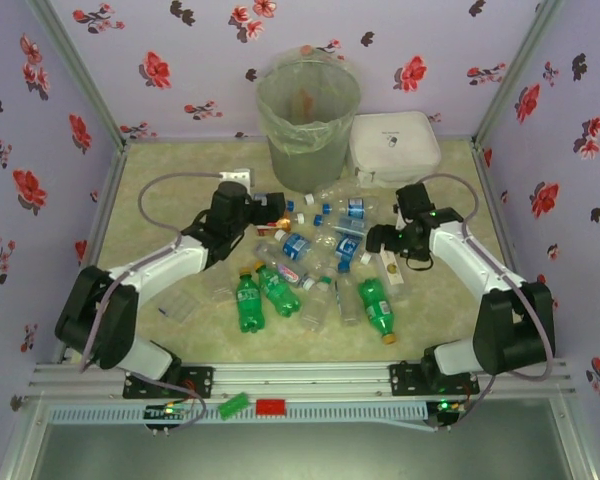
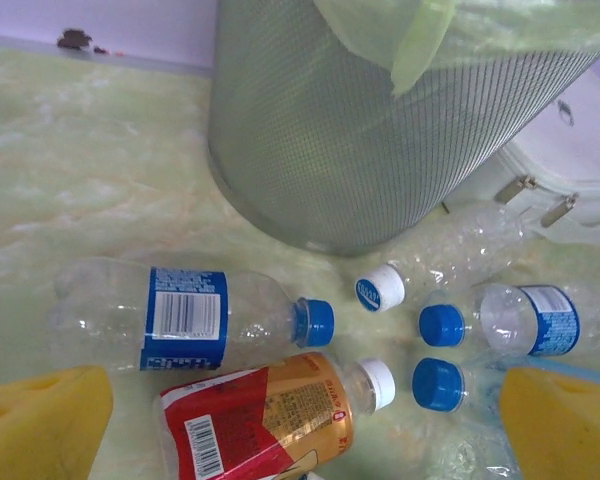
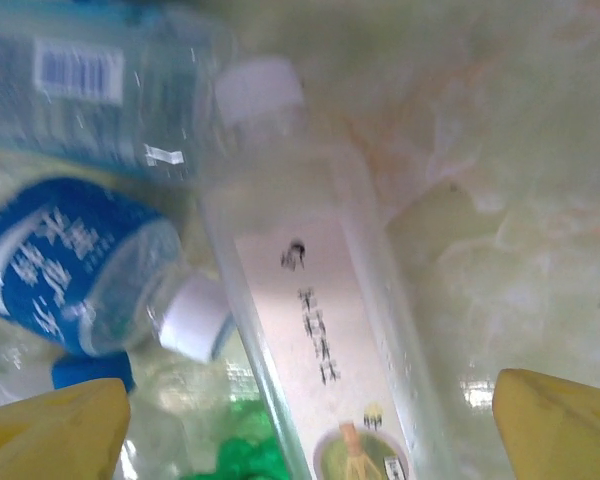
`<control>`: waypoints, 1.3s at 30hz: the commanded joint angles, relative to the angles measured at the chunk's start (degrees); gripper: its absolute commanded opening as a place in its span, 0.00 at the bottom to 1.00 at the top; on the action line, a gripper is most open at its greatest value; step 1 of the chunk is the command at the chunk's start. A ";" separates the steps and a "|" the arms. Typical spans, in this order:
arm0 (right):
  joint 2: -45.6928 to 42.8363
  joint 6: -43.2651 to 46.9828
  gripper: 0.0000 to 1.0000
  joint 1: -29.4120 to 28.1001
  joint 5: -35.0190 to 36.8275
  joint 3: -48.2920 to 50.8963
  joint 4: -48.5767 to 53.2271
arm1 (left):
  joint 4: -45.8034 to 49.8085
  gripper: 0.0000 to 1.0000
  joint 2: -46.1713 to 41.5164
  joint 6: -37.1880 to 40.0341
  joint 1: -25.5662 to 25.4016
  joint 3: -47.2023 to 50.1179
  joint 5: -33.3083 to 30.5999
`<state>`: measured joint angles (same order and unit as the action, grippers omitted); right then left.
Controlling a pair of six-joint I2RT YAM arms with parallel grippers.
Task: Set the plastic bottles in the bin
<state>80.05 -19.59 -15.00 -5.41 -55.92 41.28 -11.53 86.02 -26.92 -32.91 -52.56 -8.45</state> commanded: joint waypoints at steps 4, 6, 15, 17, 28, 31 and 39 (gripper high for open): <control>2.54 -0.37 0.88 -1.63 3.29 2.42 3.31 | 2.87 0.99 2.51 -0.27 -0.06 -3.87 0.71; 3.96 -0.05 0.86 -1.67 4.03 2.87 1.73 | 3.19 0.99 1.95 0.01 -0.08 -3.83 0.80; 10.92 0.33 0.80 -1.80 4.38 3.62 -3.13 | 3.16 0.99 -4.41 -1.78 -0.02 2.95 -4.69; 11.94 0.46 0.77 -1.82 4.35 3.72 -3.65 | 3.09 1.00 -5.03 -2.11 0.03 3.85 -5.69; 14.20 0.95 0.62 -1.94 4.44 3.80 -4.82 | 2.21 1.00 -4.30 -2.26 0.03 3.41 -8.35; 13.19 1.05 0.57 -1.93 4.96 3.80 -4.65 | 1.91 1.00 -3.89 -2.48 0.02 3.42 -8.57; 8.46 1.67 0.40 -1.92 6.06 1.25 -1.66 | 1.77 1.00 -4.39 -0.45 2.11 2.43 -8.55</control>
<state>91.59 -18.46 -16.56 -1.23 -52.82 37.17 -8.58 81.89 -28.34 -32.32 -48.90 -15.46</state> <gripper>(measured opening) 0.556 0.995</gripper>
